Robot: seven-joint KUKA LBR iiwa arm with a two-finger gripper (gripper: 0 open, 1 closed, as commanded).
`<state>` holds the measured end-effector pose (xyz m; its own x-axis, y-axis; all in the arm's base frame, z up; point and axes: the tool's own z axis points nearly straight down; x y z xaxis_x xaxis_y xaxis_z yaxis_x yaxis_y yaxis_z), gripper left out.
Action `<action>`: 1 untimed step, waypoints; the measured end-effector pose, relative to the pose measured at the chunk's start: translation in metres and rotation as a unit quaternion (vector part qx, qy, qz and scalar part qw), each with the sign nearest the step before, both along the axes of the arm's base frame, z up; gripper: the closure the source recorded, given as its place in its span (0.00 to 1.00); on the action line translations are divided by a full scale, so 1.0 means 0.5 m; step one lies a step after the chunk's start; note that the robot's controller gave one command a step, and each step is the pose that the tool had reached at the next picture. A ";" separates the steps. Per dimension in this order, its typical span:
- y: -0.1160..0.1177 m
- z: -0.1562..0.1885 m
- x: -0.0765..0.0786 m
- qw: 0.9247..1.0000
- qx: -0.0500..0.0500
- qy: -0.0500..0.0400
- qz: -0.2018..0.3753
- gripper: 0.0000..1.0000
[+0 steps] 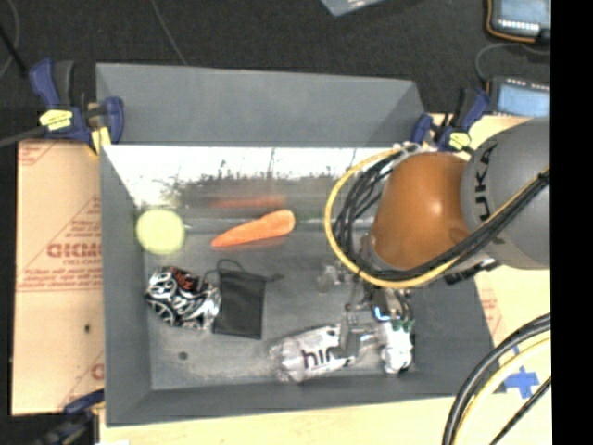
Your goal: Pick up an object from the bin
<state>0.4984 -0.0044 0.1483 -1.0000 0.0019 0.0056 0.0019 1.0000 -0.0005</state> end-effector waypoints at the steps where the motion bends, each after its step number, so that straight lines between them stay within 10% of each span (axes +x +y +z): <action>1: 0.000 0.009 0.004 1.000 0.000 -0.004 0.000 0.00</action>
Offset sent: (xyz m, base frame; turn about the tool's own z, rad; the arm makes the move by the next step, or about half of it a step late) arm -0.0272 0.0135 -0.0783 -0.1187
